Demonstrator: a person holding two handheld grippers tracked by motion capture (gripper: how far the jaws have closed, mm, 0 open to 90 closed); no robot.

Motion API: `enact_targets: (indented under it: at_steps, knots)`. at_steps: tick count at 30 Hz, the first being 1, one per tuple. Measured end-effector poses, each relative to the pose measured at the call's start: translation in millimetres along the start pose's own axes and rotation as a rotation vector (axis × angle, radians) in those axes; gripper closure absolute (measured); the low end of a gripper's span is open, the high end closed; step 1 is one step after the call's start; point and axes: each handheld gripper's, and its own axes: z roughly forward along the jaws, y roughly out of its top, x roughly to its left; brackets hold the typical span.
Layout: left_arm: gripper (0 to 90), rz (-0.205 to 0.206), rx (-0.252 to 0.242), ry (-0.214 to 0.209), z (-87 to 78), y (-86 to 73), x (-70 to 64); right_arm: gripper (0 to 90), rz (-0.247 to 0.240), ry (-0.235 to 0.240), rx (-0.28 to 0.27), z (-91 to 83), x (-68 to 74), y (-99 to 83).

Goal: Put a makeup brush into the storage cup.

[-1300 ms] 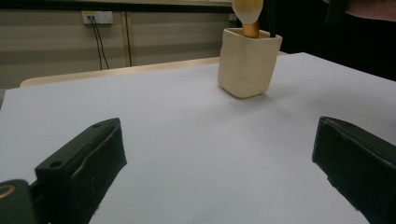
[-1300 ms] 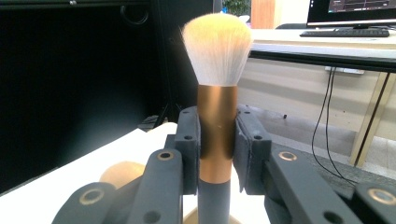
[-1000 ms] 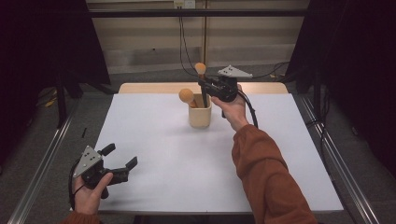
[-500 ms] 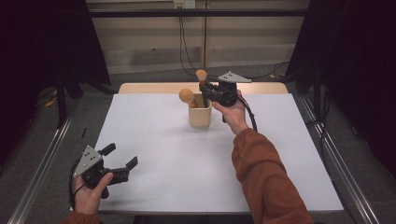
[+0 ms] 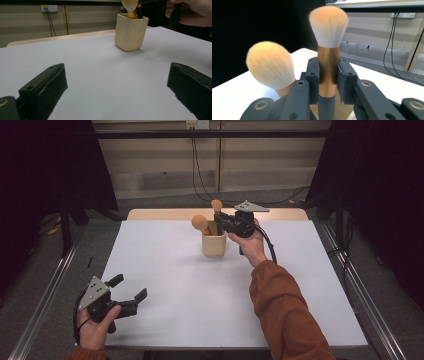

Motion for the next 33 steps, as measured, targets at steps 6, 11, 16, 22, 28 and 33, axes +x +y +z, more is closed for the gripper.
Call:
enact_targets:
  at_steps: [6,11,16,22,28,33]
  knots:
    - [2.5,-0.002,-0.004,-0.002,0.0,0.2,0.0,73.8,-0.003,-0.006,0.025,0.8,-1.7,-6.6]
    - [2.5,0.000,0.000,-0.003,0.5,0.2,-0.3,73.6,-0.003,-0.004,0.045,1.3,-2.3,-10.8]
    - [2.4,0.002,0.002,-0.001,0.9,0.1,-0.4,67.9,0.010,-0.015,0.049,0.5,-3.4,-14.5]
    - [2.4,0.003,0.005,-0.006,2.7,0.6,-0.7,54.0,0.021,-0.038,0.051,-3.6,-4.4,-16.4]
    - [2.5,0.002,0.008,-0.004,5.3,1.1,-1.0,35.3,0.031,-0.047,0.061,-8.8,-7.1,-19.4]
    - [2.4,-0.008,0.012,0.003,5.4,0.1,1.3,17.4,0.050,-0.031,0.044,-13.3,-10.6,-18.1]
